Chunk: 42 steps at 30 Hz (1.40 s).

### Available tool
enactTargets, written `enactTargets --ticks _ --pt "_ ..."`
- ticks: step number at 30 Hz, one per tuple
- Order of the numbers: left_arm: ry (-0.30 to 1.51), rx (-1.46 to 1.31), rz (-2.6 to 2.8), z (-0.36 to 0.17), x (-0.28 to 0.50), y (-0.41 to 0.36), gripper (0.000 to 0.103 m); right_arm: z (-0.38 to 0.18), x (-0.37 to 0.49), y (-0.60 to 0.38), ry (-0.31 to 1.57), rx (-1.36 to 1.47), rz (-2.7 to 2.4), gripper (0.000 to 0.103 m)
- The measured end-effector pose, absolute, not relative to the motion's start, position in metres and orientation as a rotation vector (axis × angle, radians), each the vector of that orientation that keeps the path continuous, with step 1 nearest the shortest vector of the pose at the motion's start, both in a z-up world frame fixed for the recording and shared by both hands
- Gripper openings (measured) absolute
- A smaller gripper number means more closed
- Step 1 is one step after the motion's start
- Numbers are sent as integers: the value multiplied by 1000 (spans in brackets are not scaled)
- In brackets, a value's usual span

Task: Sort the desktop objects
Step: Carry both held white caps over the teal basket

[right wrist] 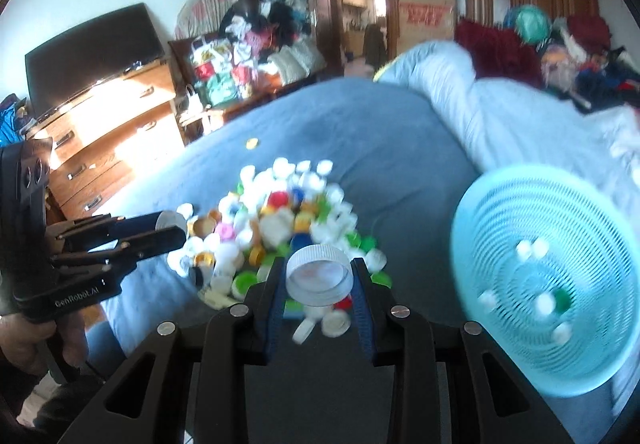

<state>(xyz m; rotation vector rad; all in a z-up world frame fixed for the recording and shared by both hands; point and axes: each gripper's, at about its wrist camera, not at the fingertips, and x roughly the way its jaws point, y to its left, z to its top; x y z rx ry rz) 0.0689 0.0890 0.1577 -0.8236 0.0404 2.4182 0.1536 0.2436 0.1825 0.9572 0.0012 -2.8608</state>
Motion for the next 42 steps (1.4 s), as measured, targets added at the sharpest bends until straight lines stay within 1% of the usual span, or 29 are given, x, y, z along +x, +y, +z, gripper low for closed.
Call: enactTargets --ticks 11,19,23,28,34,39,42 --pt "67 -638 2391 222 61 150 28 247 173 305 -24 804 -3046 34" --pt "100 -614 2313 242 51 215 28 266 187 357 -106 826 -3154 34" --pt "118 -613 2270 249 52 242 28 272 196 379 -117 838 -3203 34" --pt "151 -669 2216 254 47 275 28 282 199 408 -108 878 -3255 34" --pt "199 -768 2149 256 41 322 28 288 192 444 -107 989 -3264 34" --pt "259 -907 2082 249 30 356 28 275 178 468 -165 1122 -3205 34" --pt "257 -979 2030 242 25 370 28 267 174 477 -201 1162 -3184 34"
